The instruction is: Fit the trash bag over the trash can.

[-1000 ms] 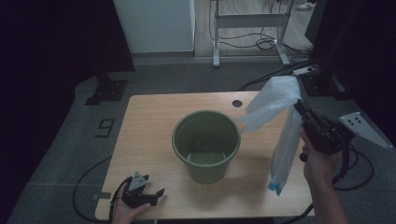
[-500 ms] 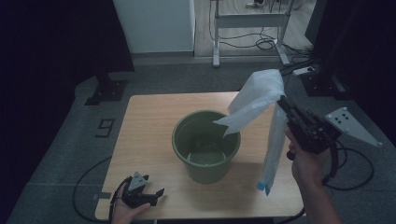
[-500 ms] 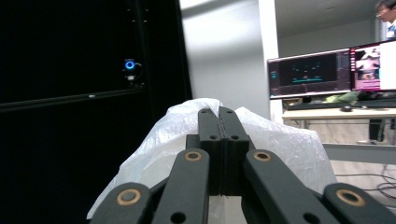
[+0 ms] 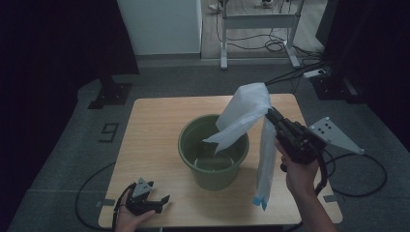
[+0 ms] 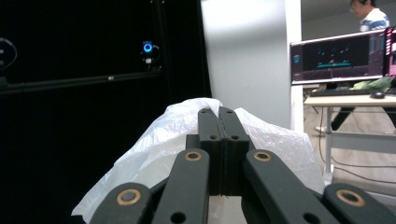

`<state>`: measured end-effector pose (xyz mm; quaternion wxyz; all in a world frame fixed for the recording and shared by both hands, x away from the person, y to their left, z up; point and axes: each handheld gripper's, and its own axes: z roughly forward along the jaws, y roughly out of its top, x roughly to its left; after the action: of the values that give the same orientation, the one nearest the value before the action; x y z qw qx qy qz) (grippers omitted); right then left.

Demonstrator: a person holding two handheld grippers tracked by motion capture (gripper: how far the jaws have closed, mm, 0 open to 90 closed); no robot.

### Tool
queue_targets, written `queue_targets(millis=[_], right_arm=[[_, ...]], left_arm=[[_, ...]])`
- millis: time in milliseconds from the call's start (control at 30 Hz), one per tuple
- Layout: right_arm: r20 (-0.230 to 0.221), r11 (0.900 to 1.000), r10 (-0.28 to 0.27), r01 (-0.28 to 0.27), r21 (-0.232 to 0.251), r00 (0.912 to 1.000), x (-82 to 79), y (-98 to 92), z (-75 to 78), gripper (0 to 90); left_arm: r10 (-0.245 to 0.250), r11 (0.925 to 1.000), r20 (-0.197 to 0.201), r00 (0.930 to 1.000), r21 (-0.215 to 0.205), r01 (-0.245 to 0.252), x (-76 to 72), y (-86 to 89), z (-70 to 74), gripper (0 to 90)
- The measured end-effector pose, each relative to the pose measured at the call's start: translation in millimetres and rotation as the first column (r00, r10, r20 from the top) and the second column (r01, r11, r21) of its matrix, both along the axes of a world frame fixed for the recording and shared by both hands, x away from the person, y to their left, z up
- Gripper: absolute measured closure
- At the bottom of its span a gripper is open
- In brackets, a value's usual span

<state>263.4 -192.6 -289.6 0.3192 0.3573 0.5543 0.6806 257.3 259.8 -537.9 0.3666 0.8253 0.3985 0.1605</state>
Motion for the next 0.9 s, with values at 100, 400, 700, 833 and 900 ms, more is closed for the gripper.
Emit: queue_targets(millis=[100, 400, 700, 833, 900], right_arm=[[-0.018, 1.000, 0.014, -0.014, -0.014, 0.9997, 2.4, 7.5, -10.6, 88.6], [-0.074, 0.999, 0.041, -0.042, -0.016, 0.9965, 7.4, 16.7, -36.7, 88.6], [-0.114, 0.996, 0.064, -0.070, -0.049, 0.9914, 10.4, 28.0, -59.1, 88.5], [-0.120, 0.993, 0.081, -0.091, -0.080, 0.9895, 10.1, 35.0, -68.7, 88.5], [-0.127, 0.992, 0.090, -0.101, -0.080, 0.9878, 10.3, 37.8, -73.8, 88.5]], left_arm=[[0.000, 1.0000, -0.001, 1.0000, -0.001, 0.000, 0.1, 0.1, 0.0, 13.8], [0.000, 1.0000, -0.002, 1.0000, 0.003, 0.000, 0.1, -0.5, -0.5, 13.8], [-0.001, 1.0000, -0.004, 1.0000, 0.003, 0.001, 0.1, -1.0, -0.8, 13.8], [-0.001, 1.0000, -0.004, 1.0000, 0.004, 0.001, 0.2, -0.9, -1.0, 13.8], [-0.002, 1.0000, -0.005, 1.0000, 0.006, 0.002, 0.2, -1.1, -1.0, 13.8]])
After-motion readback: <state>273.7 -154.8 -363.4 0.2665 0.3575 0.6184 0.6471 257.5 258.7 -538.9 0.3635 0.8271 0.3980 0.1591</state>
